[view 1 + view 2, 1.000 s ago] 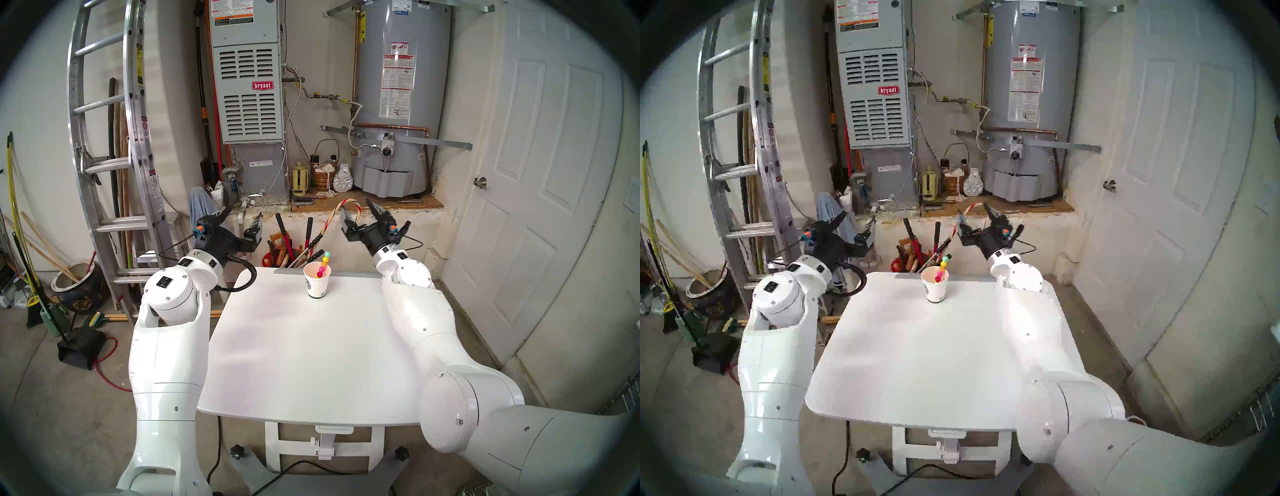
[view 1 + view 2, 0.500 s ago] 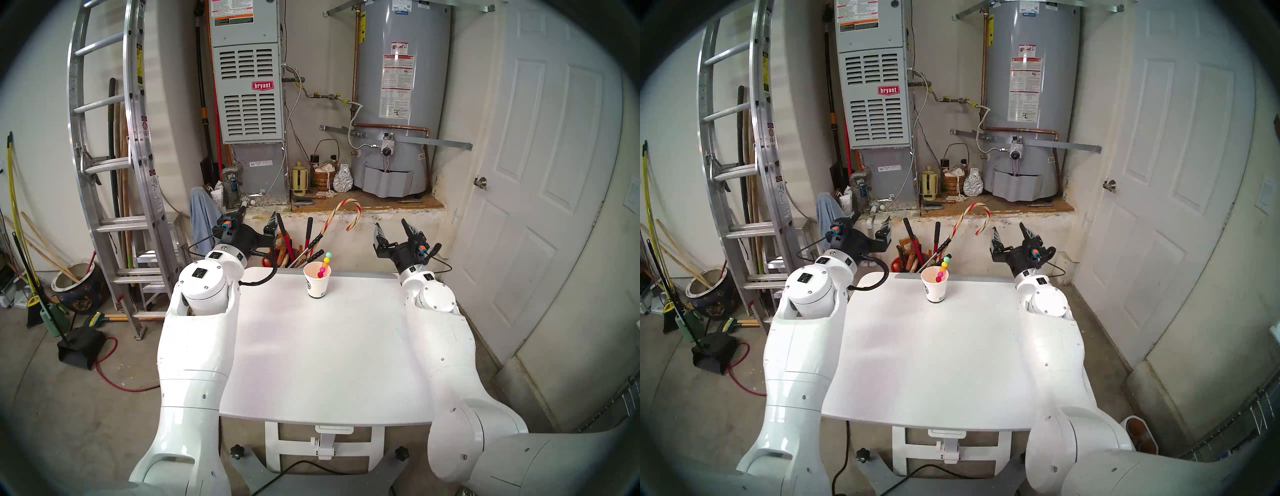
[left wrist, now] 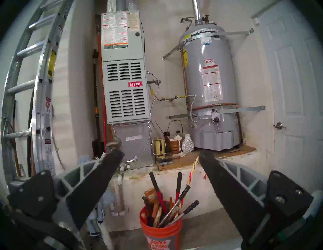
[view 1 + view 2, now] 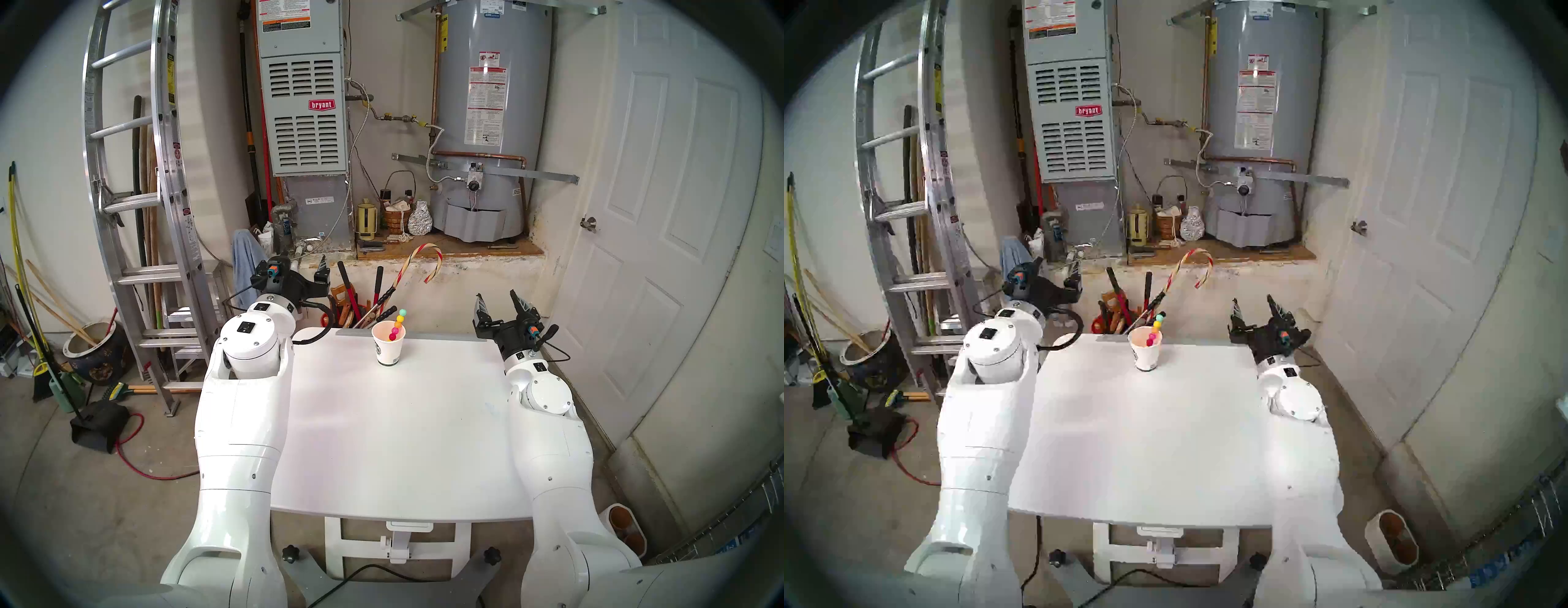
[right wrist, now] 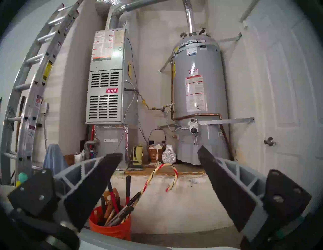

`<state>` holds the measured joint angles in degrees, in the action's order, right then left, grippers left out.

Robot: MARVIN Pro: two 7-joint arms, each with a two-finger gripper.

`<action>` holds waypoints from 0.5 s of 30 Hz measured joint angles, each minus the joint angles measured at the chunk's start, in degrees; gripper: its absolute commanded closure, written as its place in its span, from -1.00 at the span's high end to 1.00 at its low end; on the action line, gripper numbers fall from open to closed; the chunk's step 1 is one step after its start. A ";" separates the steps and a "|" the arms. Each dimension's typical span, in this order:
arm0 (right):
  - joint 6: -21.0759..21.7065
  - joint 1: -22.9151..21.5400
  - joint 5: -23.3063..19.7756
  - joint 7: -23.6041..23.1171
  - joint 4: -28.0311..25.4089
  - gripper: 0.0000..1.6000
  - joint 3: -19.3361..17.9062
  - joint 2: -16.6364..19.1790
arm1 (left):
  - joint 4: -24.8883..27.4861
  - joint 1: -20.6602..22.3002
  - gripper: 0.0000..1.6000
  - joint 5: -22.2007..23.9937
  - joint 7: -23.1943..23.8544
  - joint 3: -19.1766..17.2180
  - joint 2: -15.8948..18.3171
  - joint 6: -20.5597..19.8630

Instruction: Switch the marker to another color

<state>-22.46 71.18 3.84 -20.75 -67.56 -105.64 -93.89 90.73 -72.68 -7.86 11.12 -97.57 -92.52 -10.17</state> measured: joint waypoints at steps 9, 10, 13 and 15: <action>2.38 3.23 0.05 0.52 -6.81 1.00 0.81 -1.55 | 0.22 0.16 1.00 0.88 -0.78 -1.33 -0.76 -4.31; 2.96 3.57 0.09 0.63 -7.55 1.00 0.95 -1.65 | 0.28 0.17 1.00 0.90 -0.80 -1.35 -0.77 -4.60; 4.87 4.61 0.14 1.02 -9.69 1.00 1.48 -1.81 | 0.49 0.18 1.00 0.94 -0.80 -1.26 -0.80 -5.38; 6.10 5.20 0.18 1.33 -10.88 1.00 1.82 -1.83 | 0.61 0.18 1.00 0.96 -0.78 -1.12 -0.81 -5.81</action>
<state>-16.36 76.38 4.02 -19.42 -78.43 -103.83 -95.71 91.34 -72.50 -6.90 10.34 -98.69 -93.33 -15.98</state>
